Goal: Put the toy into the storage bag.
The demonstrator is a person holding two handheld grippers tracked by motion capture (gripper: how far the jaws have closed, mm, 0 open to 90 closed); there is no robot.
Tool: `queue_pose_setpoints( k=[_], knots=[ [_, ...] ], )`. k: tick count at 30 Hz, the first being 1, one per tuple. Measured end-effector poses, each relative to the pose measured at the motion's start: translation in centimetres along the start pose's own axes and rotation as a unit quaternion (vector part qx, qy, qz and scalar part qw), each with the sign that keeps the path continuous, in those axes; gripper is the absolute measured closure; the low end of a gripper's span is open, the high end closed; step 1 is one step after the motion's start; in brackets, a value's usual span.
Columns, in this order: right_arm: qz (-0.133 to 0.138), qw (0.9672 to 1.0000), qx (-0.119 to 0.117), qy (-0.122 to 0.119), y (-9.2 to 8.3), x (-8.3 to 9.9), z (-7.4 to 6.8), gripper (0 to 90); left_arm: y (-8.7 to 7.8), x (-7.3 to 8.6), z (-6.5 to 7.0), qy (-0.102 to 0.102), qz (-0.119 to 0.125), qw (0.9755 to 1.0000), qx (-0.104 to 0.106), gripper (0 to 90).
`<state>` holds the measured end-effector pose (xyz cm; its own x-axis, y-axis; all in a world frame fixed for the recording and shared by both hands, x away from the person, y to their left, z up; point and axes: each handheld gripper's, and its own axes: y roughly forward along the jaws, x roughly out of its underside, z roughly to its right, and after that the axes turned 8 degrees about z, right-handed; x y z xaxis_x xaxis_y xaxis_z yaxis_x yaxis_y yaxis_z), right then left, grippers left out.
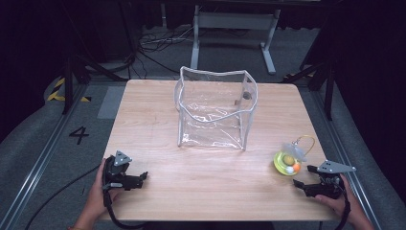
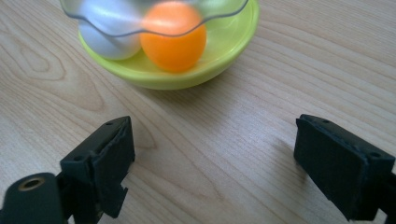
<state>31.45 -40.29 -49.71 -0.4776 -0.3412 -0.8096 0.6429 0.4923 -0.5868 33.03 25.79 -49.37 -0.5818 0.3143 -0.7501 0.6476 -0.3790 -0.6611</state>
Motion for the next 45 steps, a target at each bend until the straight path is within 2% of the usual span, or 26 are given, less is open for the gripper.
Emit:
queue_pose_setpoints(
  k=[9, 12, 18, 25, 32, 37, 45],
  knots=[
    [-0.034, 0.9994, -0.006, -0.006, 0.1, -0.8, 0.1, 12.5, -0.1, 0.0, -0.1, 0.006, -0.001, 1.0, 0.003, 0.4],
    [-0.059, 0.998, -0.014, -0.016, 0.0, -1.3, 0.2, 15.3, -0.3, 0.2, -0.1, 0.005, 0.001, 1.0, 0.003, 0.5],
    [-0.082, 0.9959, -0.024, -0.028, -0.3, -2.1, 0.3, 18.0, -0.5, 0.4, -0.2, 0.005, 0.0, 1.0, 0.003, 0.6],
    [-0.082, 0.9951, -0.029, -0.047, -1.3, -3.9, 0.0, 18.6, -0.5, 0.4, -0.1, 0.005, 0.002, 1.0, 0.004, 0.6],
    [-0.083, 0.9941, -0.035, -0.06, -2.8, -6.1, -0.2, 25.1, -0.5, 0.4, -0.1, 0.005, 0.002, 1.0, 0.004, 0.6],
    [-0.093, 0.992, -0.031, -0.079, -3.6, -8.0, -0.2, 27.5, -0.5, 0.4, -0.1, 0.005, 0.002, 1.0, 0.004, 0.6],
    [-0.092, 0.9907, -0.022, -0.098, -4.5, -10.8, -0.1, 32.6, -0.5, 0.4, -0.2, 0.006, 0.001, 1.0, 0.004, 0.6]
  ],
)
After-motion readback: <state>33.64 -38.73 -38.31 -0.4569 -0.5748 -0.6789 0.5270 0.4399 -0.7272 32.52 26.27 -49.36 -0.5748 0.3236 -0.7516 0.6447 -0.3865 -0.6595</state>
